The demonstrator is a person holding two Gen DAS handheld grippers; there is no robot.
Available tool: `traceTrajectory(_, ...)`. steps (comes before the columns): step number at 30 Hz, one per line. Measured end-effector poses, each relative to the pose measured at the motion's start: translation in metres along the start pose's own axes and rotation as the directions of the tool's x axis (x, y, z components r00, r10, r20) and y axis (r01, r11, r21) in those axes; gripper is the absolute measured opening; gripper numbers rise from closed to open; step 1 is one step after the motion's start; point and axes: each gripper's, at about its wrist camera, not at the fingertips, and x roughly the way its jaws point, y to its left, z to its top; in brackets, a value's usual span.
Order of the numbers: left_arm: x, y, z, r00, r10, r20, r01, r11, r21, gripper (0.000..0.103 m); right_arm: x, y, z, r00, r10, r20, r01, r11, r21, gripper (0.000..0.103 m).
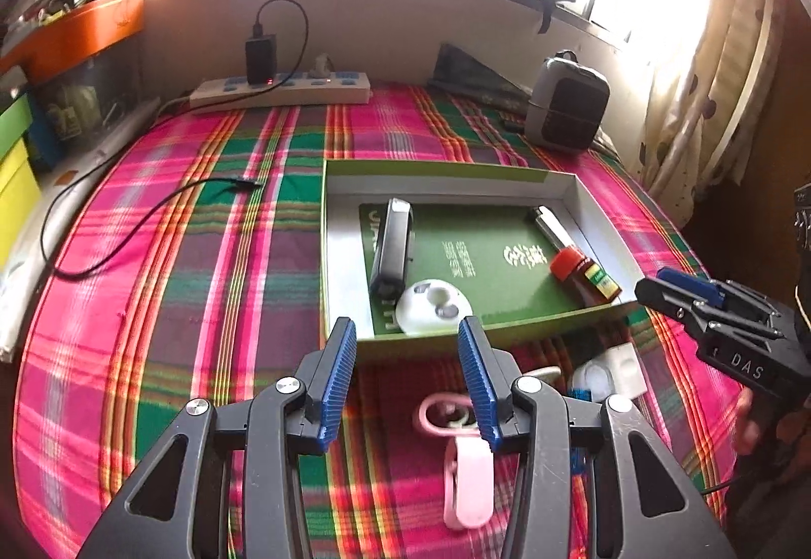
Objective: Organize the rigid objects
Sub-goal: 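Move the left tool toward the pink clip while the right tool approaches the white charger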
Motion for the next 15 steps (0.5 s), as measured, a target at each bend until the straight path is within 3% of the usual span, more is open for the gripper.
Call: traceTrajectory(15, -0.011, 0.018, -0.034, 0.999, -0.029, -0.022, 0.027, 0.998, -0.060, 0.042, -0.008, 0.015, -0.040, 0.998, 0.037, -0.054, -0.038, 0.999, -0.008, 0.041)
